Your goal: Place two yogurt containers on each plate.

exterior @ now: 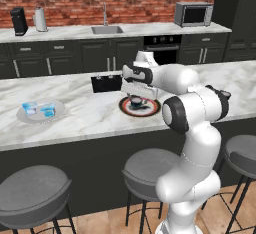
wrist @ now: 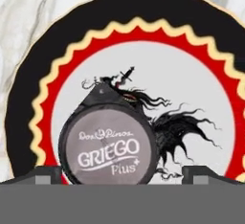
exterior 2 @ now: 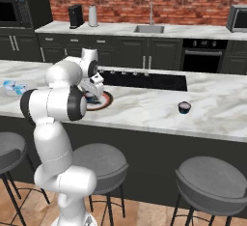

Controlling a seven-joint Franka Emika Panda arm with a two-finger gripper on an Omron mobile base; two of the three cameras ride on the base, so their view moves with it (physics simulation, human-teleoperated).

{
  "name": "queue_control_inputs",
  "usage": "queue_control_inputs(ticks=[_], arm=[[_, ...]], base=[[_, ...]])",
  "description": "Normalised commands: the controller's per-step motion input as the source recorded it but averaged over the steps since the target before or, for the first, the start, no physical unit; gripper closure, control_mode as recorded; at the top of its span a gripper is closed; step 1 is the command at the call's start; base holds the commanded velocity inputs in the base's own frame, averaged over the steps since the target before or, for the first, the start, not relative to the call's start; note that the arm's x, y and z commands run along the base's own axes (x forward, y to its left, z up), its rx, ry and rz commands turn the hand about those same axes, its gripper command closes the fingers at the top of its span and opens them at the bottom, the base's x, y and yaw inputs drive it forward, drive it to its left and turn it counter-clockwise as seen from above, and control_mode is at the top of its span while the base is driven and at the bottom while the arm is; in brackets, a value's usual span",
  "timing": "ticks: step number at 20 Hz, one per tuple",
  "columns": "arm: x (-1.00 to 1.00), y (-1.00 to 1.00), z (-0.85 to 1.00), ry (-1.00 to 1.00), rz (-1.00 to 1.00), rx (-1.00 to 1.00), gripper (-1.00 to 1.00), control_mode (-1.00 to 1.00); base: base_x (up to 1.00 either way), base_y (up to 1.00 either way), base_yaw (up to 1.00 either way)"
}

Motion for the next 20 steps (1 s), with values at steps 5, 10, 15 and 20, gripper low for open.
queue_control_inputs(ticks=[5,10,15,20], arm=[[-0.07,0.00,0.26,0.02,0.00,0.00,-1.00,-1.00],[-0.12,-0.07,0.40,0.00,0.00,0.00,-1.00,-1.00],[-0.40,-0.57,0.33,0.00,0.00,0.00,-1.00,-1.00],[-0.67,-0.76,0.14,-0.01,0.00,0.00,-1.00,-1.00]], base=[[0.00,0.00,0.00],[0.00,0.00,0.00],[0.00,0.00,0.00],[0.00,0.00,0.00]])
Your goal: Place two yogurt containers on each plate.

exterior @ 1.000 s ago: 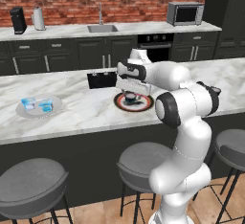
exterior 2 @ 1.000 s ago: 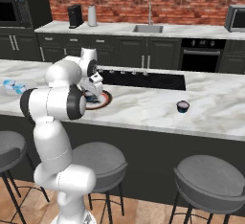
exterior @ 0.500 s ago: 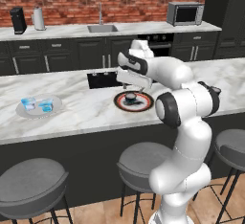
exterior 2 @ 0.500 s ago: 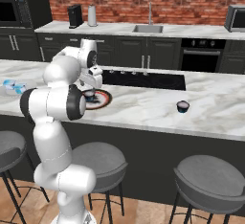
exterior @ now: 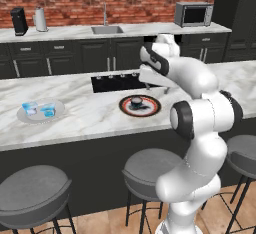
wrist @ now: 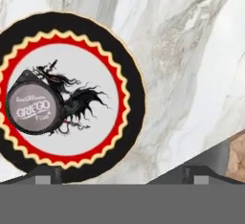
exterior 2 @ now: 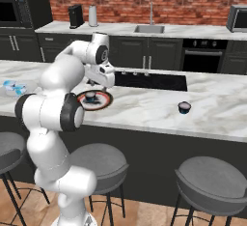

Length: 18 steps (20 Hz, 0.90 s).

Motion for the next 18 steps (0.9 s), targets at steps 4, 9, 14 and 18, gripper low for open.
queue_control_inputs(ticks=[4,9,14,18], arm=[[-0.69,-0.82,0.03,-0.10,0.00,0.00,-1.00,-1.00],[-0.50,-0.88,0.05,-0.09,0.00,0.00,-1.00,-1.00],[-0.34,-0.86,0.12,-0.05,0.00,0.00,-1.00,-1.00],[-0.10,-0.85,0.09,0.00,0.00,-0.01,-1.00,-1.00]], base=[[0.00,0.00,0.00],[0.00,0.00,0.00],[0.00,0.00,0.00],[0.00,0.00,0.00]])
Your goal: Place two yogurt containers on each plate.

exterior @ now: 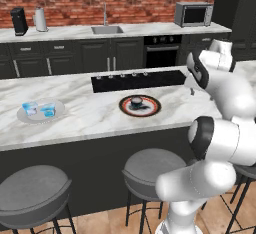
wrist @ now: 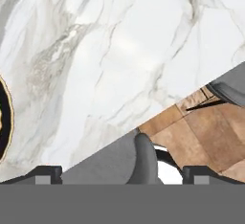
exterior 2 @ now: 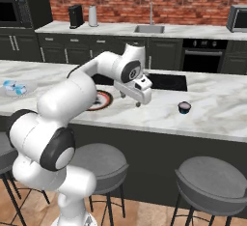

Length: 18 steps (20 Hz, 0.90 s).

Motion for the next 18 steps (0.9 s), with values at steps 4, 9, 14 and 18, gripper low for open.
queue_control_inputs(ticks=[4,9,14,18], arm=[[0.00,-0.76,0.01,0.00,0.00,-0.06,-1.00,-1.00],[0.00,-0.58,0.00,-0.09,0.00,-0.06,-1.00,-1.00],[0.00,-0.45,0.00,-0.34,0.00,-0.05,-1.00,-1.00],[0.01,-0.40,0.00,-0.22,-0.05,-0.01,-1.00,-1.00]], base=[[0.00,0.00,0.00],[0.00,0.00,0.00],[0.00,0.00,0.00],[0.00,0.00,0.00]])
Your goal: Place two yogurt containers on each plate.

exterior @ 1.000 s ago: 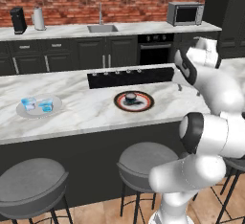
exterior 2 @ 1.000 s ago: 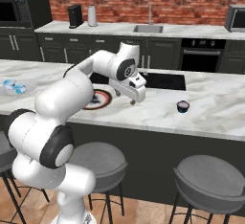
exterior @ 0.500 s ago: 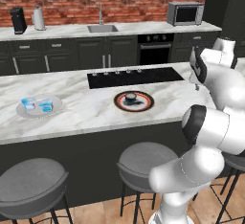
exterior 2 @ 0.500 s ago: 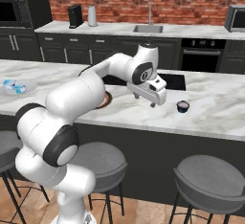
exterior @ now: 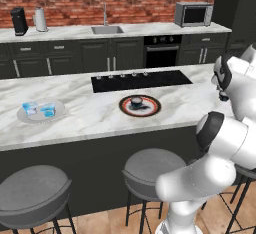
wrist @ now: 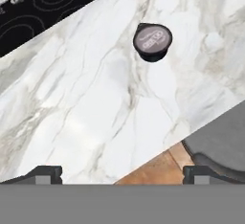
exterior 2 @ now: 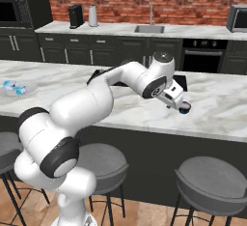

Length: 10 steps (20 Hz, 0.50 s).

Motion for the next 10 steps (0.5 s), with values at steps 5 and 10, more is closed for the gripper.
queue_control_inputs(ticks=[5,10], arm=[[0.16,-0.52,0.00,0.00,-0.09,-0.02,-1.00,-1.00],[0.08,-0.49,-0.02,0.00,0.00,-0.12,-1.00,-1.00]], base=[[0.00,0.00,0.00],[0.00,0.00,0.00]])
